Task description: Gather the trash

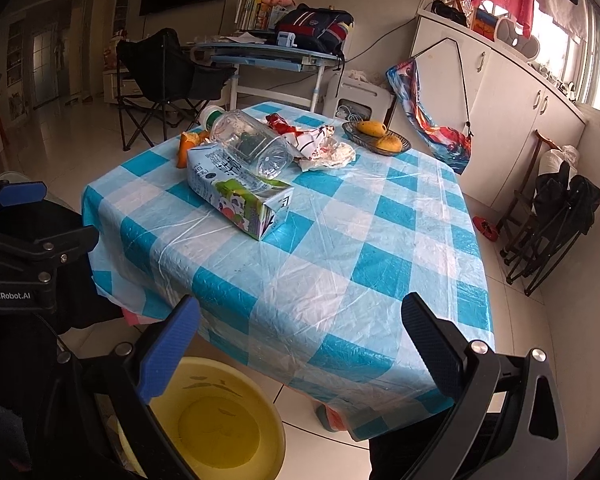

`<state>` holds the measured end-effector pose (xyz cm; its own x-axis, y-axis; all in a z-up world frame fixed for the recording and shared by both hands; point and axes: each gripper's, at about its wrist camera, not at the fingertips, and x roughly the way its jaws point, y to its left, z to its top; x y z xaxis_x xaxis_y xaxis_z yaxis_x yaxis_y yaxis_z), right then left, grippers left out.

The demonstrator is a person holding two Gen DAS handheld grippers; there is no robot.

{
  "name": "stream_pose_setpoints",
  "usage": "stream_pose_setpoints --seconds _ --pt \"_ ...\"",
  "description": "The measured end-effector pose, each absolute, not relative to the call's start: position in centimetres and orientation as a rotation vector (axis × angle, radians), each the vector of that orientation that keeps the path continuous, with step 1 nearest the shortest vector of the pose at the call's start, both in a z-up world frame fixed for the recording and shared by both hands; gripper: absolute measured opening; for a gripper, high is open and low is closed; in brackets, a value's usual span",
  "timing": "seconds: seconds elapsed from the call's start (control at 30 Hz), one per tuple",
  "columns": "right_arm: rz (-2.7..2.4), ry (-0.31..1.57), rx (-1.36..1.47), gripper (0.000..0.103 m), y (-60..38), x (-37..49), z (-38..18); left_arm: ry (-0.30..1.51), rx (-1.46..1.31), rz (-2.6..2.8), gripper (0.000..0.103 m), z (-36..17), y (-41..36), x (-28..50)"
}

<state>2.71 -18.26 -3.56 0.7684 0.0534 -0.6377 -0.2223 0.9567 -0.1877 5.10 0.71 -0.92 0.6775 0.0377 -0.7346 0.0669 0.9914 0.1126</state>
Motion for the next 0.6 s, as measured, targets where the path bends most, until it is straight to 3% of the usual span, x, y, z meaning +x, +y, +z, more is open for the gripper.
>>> stream_pose_setpoints --seconds 0.6 --pt "0.377 0.748 -0.301 0.097 -14.5 12.5 -4.8 0.949 0.034 -0.086 0.096 -3.9 2.7 9.5"
